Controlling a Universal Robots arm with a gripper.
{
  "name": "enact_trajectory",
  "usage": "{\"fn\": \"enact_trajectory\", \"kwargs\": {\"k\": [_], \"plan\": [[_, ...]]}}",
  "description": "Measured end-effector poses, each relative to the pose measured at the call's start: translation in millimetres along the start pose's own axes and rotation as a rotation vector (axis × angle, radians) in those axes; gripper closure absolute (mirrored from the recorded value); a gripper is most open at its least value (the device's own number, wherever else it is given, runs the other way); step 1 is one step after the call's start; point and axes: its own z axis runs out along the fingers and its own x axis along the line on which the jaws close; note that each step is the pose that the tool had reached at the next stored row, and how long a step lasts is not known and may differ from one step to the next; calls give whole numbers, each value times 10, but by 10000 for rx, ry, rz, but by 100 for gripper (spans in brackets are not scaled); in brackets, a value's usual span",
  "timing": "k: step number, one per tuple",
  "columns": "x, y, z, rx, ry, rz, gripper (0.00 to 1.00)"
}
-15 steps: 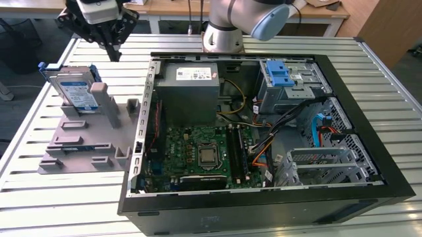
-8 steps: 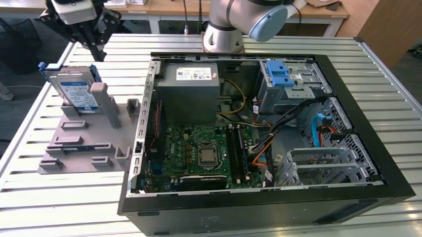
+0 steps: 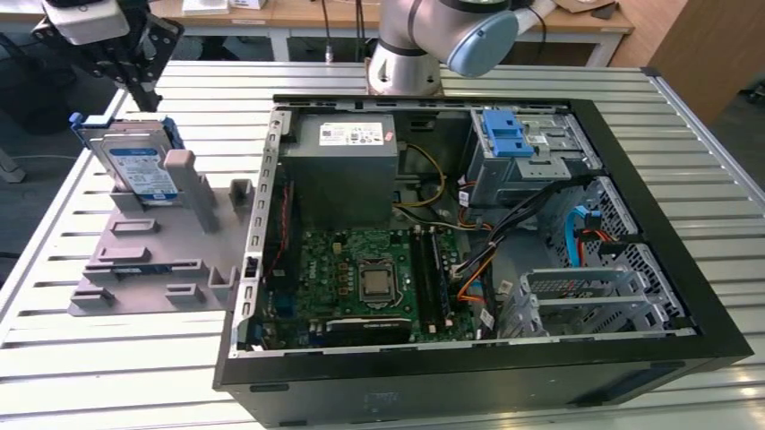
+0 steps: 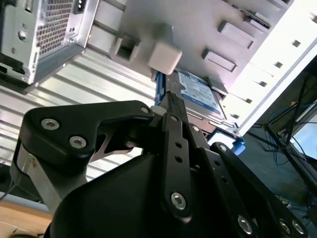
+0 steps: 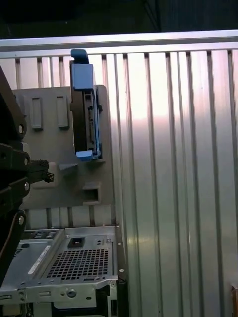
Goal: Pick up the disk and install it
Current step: 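Reach for the disk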
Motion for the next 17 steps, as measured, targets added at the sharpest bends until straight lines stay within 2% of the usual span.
{"fn": "enact_trajectory", "kwargs": {"k": [7, 17], "plan": [[253, 53, 33, 5, 60, 4, 89], [596, 185, 113, 12, 119, 5, 89]]}}
